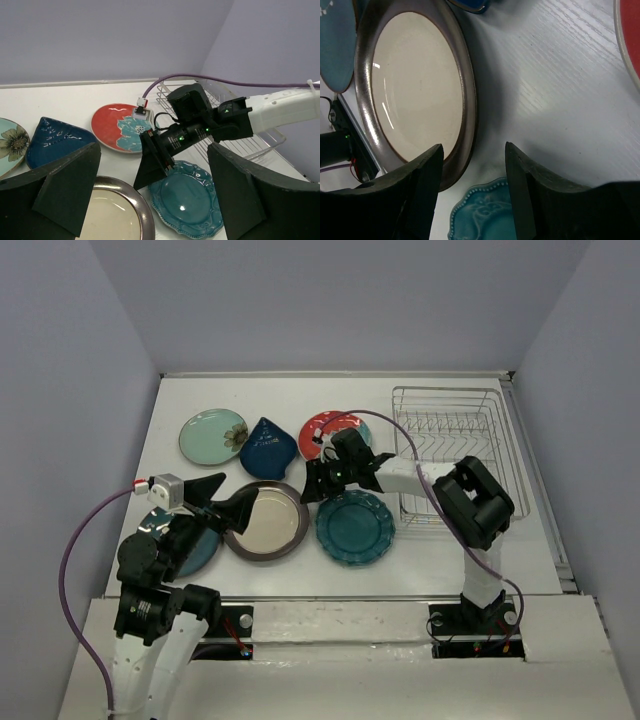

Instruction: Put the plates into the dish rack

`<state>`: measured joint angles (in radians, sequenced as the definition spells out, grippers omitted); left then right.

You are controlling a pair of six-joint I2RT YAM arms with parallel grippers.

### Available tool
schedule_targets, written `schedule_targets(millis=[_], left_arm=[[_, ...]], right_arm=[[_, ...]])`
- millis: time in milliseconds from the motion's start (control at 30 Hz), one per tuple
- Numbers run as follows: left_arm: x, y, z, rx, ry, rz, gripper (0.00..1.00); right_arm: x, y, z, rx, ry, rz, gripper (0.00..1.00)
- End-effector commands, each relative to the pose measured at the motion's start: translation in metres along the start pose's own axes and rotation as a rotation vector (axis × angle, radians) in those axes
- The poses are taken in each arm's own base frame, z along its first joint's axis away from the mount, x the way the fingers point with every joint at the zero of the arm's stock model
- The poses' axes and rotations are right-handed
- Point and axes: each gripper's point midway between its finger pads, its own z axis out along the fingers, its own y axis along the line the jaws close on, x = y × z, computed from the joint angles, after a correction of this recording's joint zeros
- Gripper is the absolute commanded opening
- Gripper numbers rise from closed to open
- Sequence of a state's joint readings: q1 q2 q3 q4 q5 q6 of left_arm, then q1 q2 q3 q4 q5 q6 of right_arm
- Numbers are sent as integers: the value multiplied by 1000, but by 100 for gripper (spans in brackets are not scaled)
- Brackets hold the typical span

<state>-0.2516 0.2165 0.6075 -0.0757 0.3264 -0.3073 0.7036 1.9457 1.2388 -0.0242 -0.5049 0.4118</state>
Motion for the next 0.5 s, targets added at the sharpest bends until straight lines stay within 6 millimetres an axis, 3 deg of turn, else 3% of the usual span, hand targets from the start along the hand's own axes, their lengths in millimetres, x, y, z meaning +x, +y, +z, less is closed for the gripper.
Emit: schedule_targets(millis=[0,233,467], left_arm=[[-5,-4,-1,23,-28,22,99],[-5,-3,0,19,-26,20,99],[-5,-3,-1,18,-30,21,99]], right_arm=[[-15,12,13,-80,-22,-43,58],[-12,16,29,-164,-14,-11,52],[5,16,43,-253,20,52,43]])
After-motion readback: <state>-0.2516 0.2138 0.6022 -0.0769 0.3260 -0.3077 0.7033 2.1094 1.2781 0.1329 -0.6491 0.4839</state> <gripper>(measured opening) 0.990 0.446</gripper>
